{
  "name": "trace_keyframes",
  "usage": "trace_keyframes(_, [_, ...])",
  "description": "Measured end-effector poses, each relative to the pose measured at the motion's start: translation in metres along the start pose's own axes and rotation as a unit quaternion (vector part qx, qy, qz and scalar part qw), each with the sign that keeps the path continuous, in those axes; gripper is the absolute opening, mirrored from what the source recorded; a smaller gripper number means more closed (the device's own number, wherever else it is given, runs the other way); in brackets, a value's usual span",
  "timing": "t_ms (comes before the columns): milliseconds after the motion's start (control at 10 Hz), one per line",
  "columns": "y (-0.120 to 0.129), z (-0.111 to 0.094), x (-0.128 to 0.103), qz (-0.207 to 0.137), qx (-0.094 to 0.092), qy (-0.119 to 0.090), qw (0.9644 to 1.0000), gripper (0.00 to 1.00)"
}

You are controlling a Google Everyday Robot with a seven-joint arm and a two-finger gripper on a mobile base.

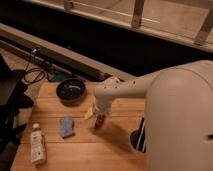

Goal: Drag the pepper across the table

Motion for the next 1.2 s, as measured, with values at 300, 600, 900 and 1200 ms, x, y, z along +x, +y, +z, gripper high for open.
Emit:
trace_keyframes(300, [-0.001, 0.016, -0.012, 0.0, -0.017, -0.02, 0.9996, 0.8])
trace_keyframes(600, [-0.022, 0.033, -0.018, 0.01, -0.011, -0.024, 0.9996, 0.8])
trace_keyframes(900, [-0.029, 0.037, -0.016, 0.012, -0.007, -0.016, 0.9998, 0.8])
trace_keyframes(1200, [-0.013, 0.043, -0.021, 0.012, -0.006, -0.014, 0.9998, 0.58])
